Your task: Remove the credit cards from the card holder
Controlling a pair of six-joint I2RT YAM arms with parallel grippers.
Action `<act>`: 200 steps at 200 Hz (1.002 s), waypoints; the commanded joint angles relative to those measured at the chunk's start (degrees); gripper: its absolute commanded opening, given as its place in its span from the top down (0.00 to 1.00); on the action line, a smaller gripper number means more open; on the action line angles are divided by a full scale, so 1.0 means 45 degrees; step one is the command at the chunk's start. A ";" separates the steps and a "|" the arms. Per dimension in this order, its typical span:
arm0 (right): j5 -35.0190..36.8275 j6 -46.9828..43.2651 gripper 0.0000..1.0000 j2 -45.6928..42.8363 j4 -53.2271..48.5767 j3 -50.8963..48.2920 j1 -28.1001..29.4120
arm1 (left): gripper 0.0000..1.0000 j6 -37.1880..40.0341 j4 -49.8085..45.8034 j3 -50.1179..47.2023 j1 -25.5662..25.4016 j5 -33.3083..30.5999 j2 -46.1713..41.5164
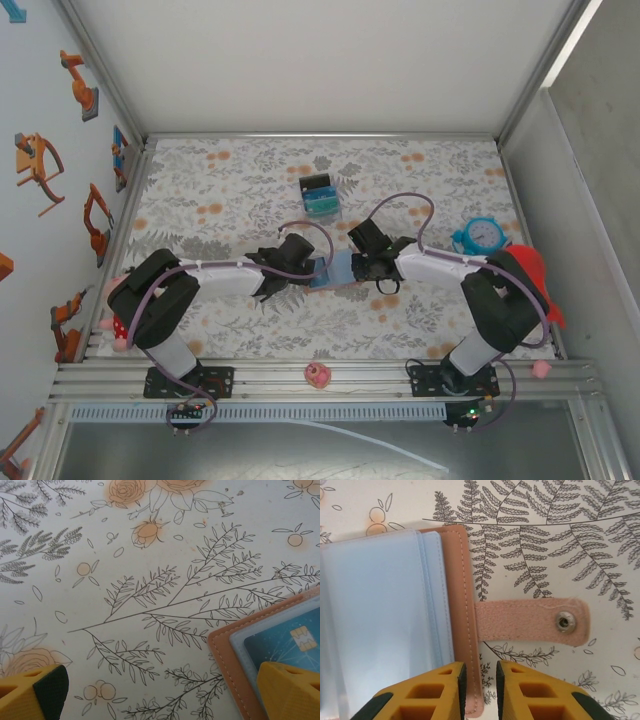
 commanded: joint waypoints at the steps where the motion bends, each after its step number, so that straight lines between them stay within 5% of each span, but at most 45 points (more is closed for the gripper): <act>1: -0.0044 0.0489 0.78 -0.0879 -0.0502 0.0122 -0.0068 | 0.03 0.0896 0.0054 0.0129 0.0093 -0.0473 -0.0101; 73: -0.2428 0.0855 0.84 -0.1582 0.0234 0.0489 -0.0074 | 0.03 0.0442 0.0122 -0.0267 0.0185 0.0126 -0.1697; 117: -0.4227 0.1138 0.84 -0.0500 0.1260 0.0898 -0.0068 | 0.03 -0.0169 0.0240 -0.0744 0.0350 0.0940 -0.1628; 200: -0.5107 0.1336 0.84 0.1508 0.2006 0.1565 -0.0048 | 0.03 -0.0241 0.0213 -0.0959 0.0279 0.0934 -0.0929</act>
